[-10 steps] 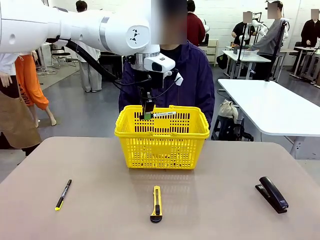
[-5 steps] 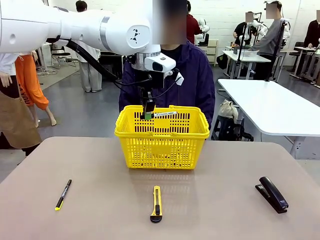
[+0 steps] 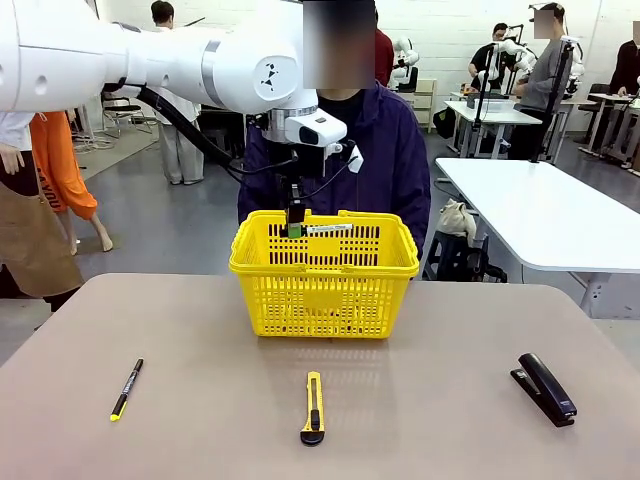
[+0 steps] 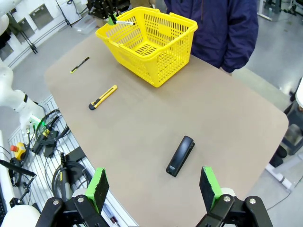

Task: Place the items the person wants into the basket.
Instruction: Pick up the item the person points to and place it in the Market Basket.

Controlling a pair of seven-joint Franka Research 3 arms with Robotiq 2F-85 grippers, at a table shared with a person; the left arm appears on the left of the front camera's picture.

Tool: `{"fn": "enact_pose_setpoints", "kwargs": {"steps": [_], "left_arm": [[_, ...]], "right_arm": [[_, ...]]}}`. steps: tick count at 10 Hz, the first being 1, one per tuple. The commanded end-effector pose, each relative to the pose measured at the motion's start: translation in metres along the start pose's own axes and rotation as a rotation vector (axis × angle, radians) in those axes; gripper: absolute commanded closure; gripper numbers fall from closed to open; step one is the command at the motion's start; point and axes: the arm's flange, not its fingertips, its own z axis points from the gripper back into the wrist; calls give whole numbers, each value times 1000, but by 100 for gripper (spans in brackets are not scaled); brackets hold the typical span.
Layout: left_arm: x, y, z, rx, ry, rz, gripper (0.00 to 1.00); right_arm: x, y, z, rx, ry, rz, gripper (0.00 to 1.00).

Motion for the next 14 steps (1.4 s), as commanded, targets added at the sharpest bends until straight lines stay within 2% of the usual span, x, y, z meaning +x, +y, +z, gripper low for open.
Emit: {"fn": "enact_pose_setpoints", "kwargs": {"steps": [1, 3, 8, 13, 14], "left_arm": [[-2, 28, -2, -4, -9, -100, 84], [-1, 33, -17, -10, -14, -139, 84], [14, 45, -76, -55, 37, -35, 84], [23, 48, -90, -101, 65, -36, 84], [23, 48, -90, -105, 67, -36, 67]], "right_arm": [[1, -2, -2, 22, -29, 13, 0], [1, -2, -2, 22, -29, 13, 0], [1, -2, -2, 22, -29, 13, 0], [1, -2, -2, 22, -29, 13, 0], [1, -2, -2, 22, -29, 13, 0]]}}
